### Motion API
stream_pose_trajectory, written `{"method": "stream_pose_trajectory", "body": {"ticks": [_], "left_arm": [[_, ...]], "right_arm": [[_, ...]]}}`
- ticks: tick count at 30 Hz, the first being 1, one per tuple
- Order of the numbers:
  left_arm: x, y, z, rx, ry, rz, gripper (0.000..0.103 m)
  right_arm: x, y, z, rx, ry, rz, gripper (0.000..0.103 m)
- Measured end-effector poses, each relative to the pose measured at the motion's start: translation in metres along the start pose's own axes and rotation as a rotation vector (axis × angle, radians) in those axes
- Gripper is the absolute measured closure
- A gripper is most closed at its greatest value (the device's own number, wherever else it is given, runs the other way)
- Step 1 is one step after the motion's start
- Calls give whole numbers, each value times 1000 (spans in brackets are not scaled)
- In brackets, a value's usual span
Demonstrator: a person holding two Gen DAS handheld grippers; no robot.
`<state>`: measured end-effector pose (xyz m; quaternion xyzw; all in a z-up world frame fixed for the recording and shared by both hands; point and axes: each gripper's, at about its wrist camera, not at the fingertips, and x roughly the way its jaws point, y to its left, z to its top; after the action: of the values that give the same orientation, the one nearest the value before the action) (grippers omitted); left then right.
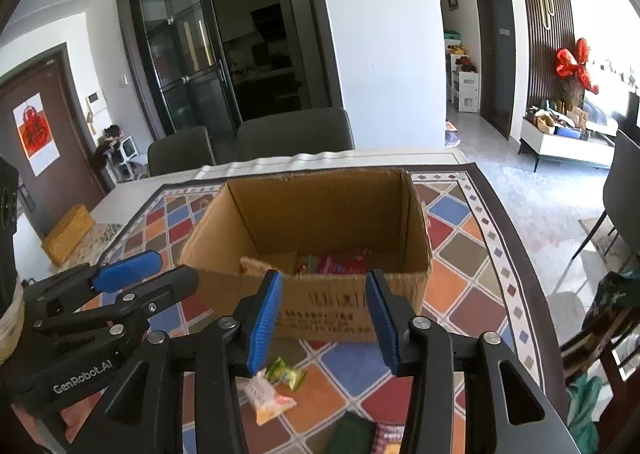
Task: Organize snacks
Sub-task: 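Open both tools to drop the snacks into the box, then move both tools back toward the COSTA and DENMAS bags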
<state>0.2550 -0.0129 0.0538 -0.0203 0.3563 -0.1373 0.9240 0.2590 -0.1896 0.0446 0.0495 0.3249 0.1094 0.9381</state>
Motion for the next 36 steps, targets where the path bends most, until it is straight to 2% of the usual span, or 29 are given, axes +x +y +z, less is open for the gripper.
{"method": "stream_pose_trajectory", "body": {"ticks": [3, 13, 22, 32, 36], "left_arm": [[1, -1, -10, -16, 24, -4, 50], [17, -4, -40, -69, 134, 2, 50], [32, -6, -72, -87, 188, 24, 48], [48, -11, -96, -73, 214, 30, 42], [58, -11, -103, -75, 236, 31, 42]], "right_arm": [[-4, -2, -8, 5, 11, -9, 54], [-3, -13, -35, 75, 112, -50, 43], [10, -28, -76, 131, 207, -84, 42], [11, -35, -112, 160, 234, -121, 42], [13, -39, -121, 179, 243, -133, 38]]}}
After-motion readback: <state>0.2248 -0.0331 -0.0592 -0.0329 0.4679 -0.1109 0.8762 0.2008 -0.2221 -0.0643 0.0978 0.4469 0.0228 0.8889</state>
